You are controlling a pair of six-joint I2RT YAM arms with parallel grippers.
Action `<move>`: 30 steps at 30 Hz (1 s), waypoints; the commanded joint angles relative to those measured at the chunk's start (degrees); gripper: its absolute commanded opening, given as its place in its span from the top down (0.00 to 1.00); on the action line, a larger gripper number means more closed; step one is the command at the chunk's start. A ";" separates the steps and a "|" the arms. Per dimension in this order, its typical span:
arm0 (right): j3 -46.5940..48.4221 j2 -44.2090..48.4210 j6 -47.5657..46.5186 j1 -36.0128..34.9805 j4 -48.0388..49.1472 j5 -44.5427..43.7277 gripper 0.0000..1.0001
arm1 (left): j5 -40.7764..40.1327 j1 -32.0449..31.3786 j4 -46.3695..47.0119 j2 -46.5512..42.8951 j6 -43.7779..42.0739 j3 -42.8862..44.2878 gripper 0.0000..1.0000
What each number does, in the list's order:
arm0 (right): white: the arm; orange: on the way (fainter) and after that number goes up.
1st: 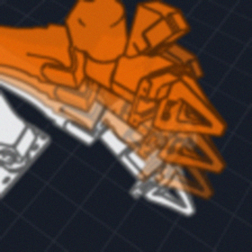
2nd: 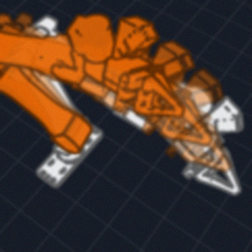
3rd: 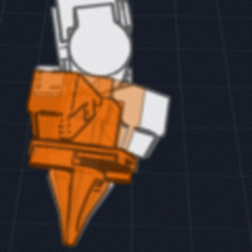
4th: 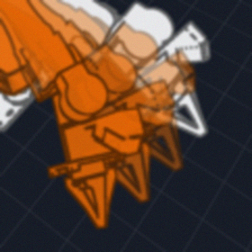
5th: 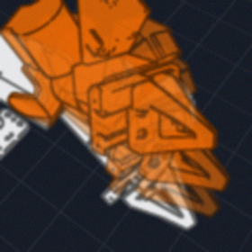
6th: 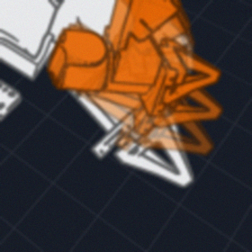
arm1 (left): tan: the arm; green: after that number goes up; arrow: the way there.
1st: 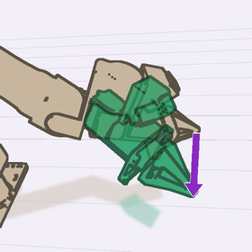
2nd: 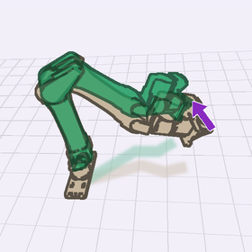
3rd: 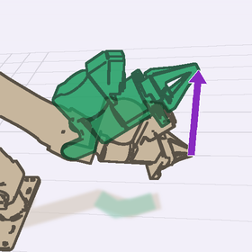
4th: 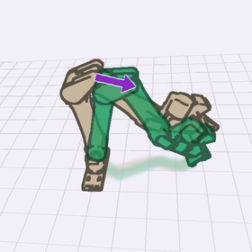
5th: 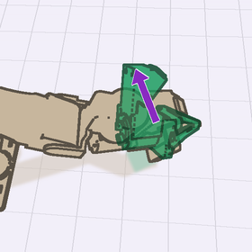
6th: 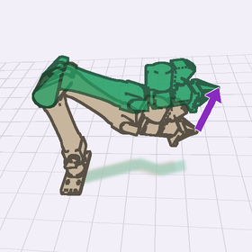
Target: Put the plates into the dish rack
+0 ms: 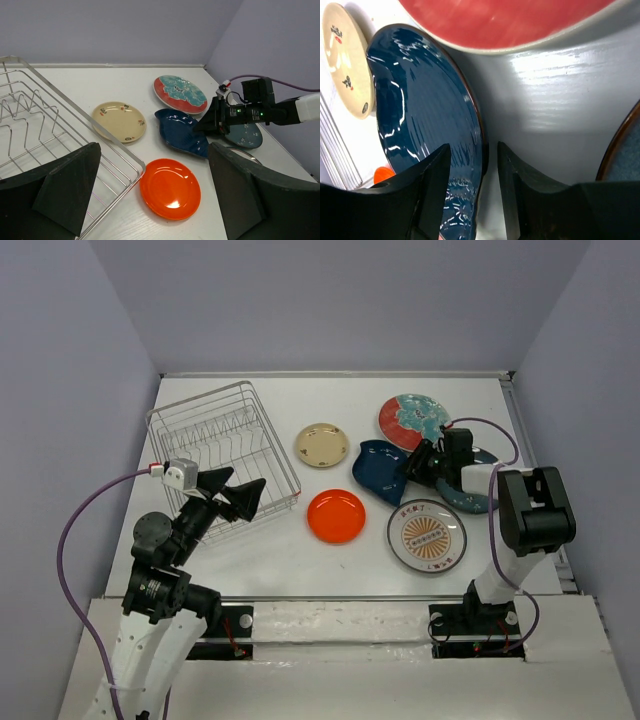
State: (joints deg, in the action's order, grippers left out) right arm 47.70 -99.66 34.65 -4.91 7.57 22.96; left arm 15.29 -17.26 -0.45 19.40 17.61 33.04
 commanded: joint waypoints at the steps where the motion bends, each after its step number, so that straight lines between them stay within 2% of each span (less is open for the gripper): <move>1: -0.24 -1.24 3.75 -0.19 6.40 1.30 0.55 | 0.62 -0.23 2.91 0.29 -0.55 1.33 0.01; 7: -0.68 -1.85 5.42 -0.19 8.42 2.44 0.72 | 0.35 -0.23 2.82 0.20 -0.38 1.42 0.01; 11: -0.77 -3.26 6.13 -0.19 10.18 2.79 0.78 | -0.08 -0.23 2.56 -0.15 -0.47 1.42 0.01; 12: -0.86 -3.18 6.21 -0.19 10.35 2.70 0.82 | -0.17 -0.23 2.56 -0.24 -0.47 1.42 0.01; 13: -1.12 -2.91 6.39 -0.19 10.53 2.53 0.91 | -0.26 -0.23 2.56 -0.24 -0.47 1.42 0.01; 14: -1.64 -2.48 6.56 -0.19 10.79 2.18 0.93 | -0.26 -0.23 2.56 -0.15 -0.47 1.50 0.01; 18: -2.61 3.31 6.48 -0.19 10.71 1.92 0.93 | -0.43 -0.23 2.56 -0.15 -0.29 1.42 0.01; 23: -1.39 17.35 4.81 -0.80 4.41 -1.24 0.93 | -4.20 -0.23 2.03 -0.15 0.67 1.50 0.01; 26: 2.91 24.23 1.30 -3.35 -2.72 -6.60 0.93 | -9.12 -0.23 0.98 -0.24 2.52 1.68 0.01; 30: 13.18 26.80 -3.00 -9.67 -12.39 -17.73 0.93 | -15.98 -0.06 0.27 0.11 5.42 2.21 0.01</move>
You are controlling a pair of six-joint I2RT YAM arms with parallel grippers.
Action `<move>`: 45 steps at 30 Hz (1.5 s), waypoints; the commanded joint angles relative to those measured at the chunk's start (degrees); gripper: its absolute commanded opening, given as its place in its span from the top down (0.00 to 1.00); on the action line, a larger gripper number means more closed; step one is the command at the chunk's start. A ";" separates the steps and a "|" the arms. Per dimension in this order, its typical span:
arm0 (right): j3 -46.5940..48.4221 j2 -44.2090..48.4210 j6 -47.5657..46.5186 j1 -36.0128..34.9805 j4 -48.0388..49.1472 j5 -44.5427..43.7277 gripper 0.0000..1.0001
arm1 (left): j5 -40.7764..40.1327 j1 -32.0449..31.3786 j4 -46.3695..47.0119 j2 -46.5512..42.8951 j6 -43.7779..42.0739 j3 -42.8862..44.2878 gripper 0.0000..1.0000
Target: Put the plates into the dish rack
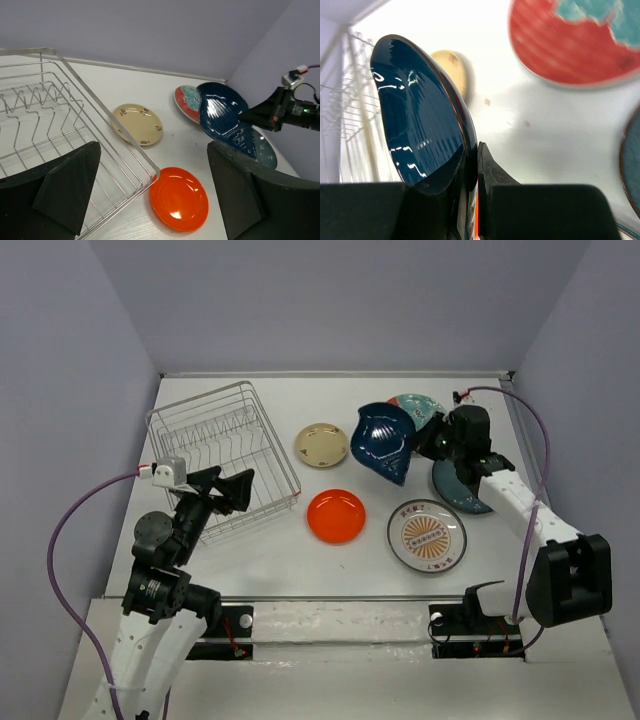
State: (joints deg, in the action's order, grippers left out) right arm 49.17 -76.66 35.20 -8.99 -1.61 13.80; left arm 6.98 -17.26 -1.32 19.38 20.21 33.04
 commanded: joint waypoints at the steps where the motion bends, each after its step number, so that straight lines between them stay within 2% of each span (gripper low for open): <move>1: 14.53 3.28 -4.52 -8.38 -4.62 -10.18 0.93 | -11.08 0.20 -0.68 0.57 4.13 2.12 0.01; 2: 20.47 2.40 -4.87 -9.80 -6.98 -11.42 0.93 | -12.59 0.38 -1.40 0.92 4.66 2.55 0.01; 5: 30.52 -3.56 -7.07 -16.37 -11.64 -20.11 0.93 | -18.57 1.26 -4.82 1.63 5.89 3.70 0.01; 9: 49.65 -13.58 -9.62 -25.09 -16.67 -34.59 0.93 | -26.48 1.70 -8.08 1.28 7.73 4.58 0.01; 12: 59.17 -22.72 -11.12 -30.36 -20.00 -40.59 0.93 | -32.89 1.70 -9.66 1.54 10.46 4.67 0.01; 14: 69.10 -29.99 -12.60 -32.57 -22.11 -45.43 0.93 | -36.32 1.61 -10.63 1.81 12.31 4.76 0.01; 18: 86.50 -42.66 -16.91 -37.49 -24.32 -52.81 0.93 | -36.78 0.91 -10.98 1.19 14.51 4.93 0.01; 19: 94.19 -48.09 -19.09 -39.07 -25.02 -55.35 0.93 | -36.26 0.47 -11.59 0.84 15.03 5.54 0.01; 20: 97.66 -48.14 -20.42 -39.78 -25.11 -56.59 0.93 | -35.29 0.29 -11.68 0.58 14.52 6.07 0.01; 23: 106.11 -56.82 -25.07 -41.62 -22.85 -63.43 0.93 | -31.34 -0.58 -12.39 -0.21 10.57 8.26 0.01; 26: 102.11 -57.02 -32.02 -42.94 -14.16 -66.70 0.93 | -30.71 -1.81 -12.65 -0.30 8.19 9.15 0.01; 27: 100.09 -57.63 -33.52 -43.47 -8.56 -68.37 0.93 | -30.63 -2.08 -12.22 -0.22 7.57 8.89 0.01; 33: 105.70 -65.98 -48.99 -46.46 7.12 -74.44 0.93 | -30.45 -3.40 -11.95 -0.48 7.74 8.62 0.01; 45: 105.17 -71.16 -49.35 -46.46 11.18 -74.89 0.93 | -31.68 -3.66 -12.30 -0.57 9.24 8.71 0.01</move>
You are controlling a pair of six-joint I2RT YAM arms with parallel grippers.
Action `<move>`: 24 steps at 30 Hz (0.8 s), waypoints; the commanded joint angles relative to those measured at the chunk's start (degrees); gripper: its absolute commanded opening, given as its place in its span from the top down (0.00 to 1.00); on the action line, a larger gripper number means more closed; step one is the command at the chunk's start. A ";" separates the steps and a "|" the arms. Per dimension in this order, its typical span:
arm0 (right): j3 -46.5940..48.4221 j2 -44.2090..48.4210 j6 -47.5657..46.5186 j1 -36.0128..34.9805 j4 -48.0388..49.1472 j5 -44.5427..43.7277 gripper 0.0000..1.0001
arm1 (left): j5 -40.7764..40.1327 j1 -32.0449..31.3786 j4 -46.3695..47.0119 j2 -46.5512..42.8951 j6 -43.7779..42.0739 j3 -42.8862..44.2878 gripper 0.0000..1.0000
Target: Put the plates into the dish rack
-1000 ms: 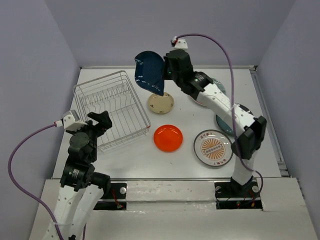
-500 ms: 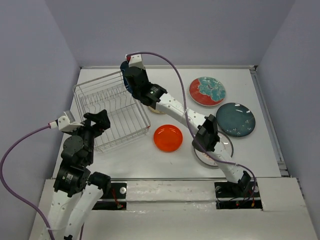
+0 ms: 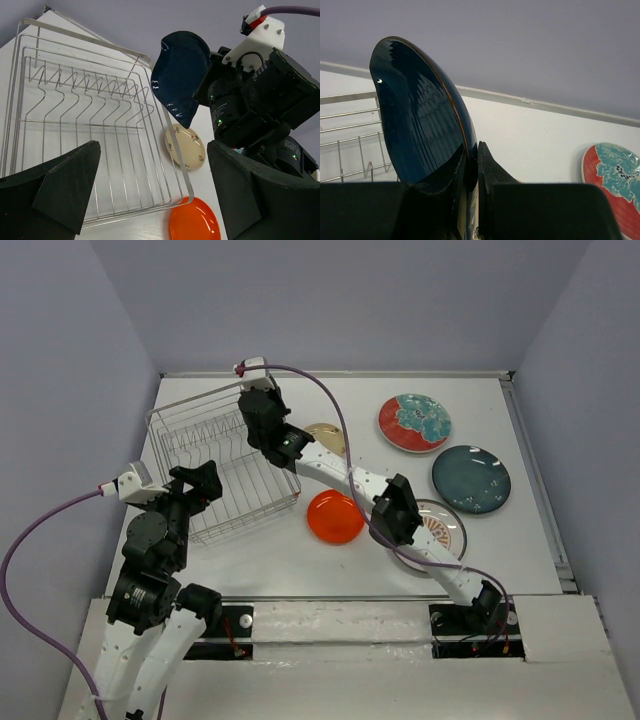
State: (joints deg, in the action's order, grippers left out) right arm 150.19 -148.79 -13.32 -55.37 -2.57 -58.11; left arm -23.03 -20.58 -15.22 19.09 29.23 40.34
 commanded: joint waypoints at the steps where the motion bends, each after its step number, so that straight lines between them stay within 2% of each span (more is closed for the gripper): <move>1: 4.15 0.79 -0.57 -0.08 12.32 -2.98 0.93 | -1.67 -0.34 1.60 -0.28 0.21 1.41 0.01; 24: 4.85 -3.96 3.39 -1.75 12.85 -2.54 0.93 | -1.50 -0.51 1.42 -0.64 0.74 1.32 0.01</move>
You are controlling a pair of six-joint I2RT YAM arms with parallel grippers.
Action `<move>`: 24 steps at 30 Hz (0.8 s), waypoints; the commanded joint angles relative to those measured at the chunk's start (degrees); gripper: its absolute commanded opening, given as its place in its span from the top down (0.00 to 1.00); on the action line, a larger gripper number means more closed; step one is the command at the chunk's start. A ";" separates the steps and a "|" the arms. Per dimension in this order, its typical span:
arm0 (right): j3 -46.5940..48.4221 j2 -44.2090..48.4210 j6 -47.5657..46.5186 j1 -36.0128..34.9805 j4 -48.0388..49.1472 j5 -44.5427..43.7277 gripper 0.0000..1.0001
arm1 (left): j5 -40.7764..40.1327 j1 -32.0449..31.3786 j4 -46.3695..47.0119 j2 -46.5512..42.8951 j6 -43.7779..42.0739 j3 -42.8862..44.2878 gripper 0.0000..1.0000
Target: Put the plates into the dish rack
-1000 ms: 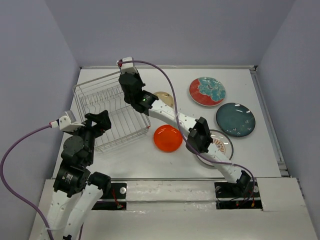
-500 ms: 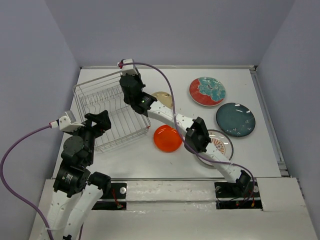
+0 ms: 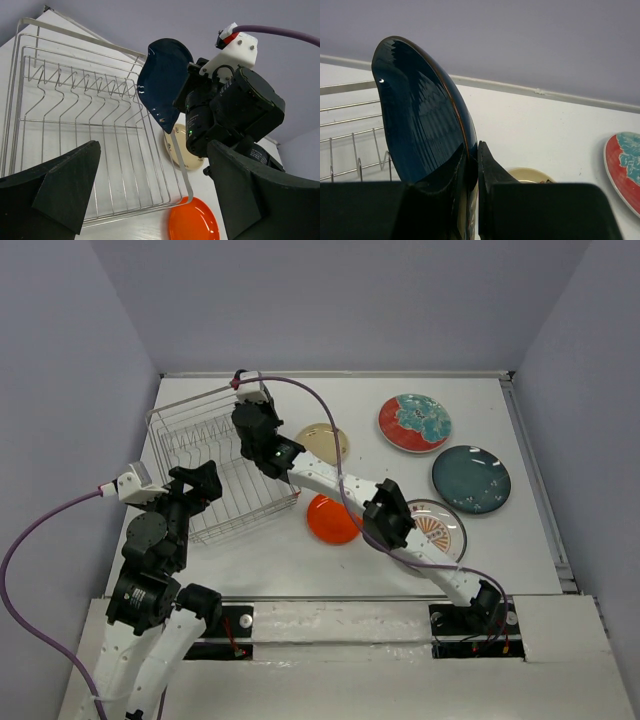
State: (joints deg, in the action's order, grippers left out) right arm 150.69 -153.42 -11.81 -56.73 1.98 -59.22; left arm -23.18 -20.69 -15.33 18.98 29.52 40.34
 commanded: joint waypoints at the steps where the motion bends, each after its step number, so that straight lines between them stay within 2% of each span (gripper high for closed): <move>1: 4.26 0.32 1.62 -0.40 8.39 -1.68 0.93 | -1.34 -0.41 1.53 -0.53 0.45 1.32 0.01; 10: 0.83 0.06 -2.07 -2.68 13.22 -2.13 0.92 | -1.25 -0.41 1.53 -0.18 0.63 1.24 0.01; 13: -0.04 -0.12 -2.16 -3.91 14.10 -0.46 0.77 | -1.25 -0.23 1.71 -0.09 0.72 1.24 0.01; 17: -1.80 0.32 0.20 -5.23 14.37 1.12 0.65 | -1.17 -0.06 1.53 0.00 0.72 1.15 0.01; 24: -10.33 5.76 7.68 -5.23 12.70 5.08 0.57 | -1.60 0.03 1.36 0.00 0.72 1.15 0.01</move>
State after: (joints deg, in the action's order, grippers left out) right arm 143.70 -153.58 -10.24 -62.06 11.55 -56.01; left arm -23.18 -20.78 -15.44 18.94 30.11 40.34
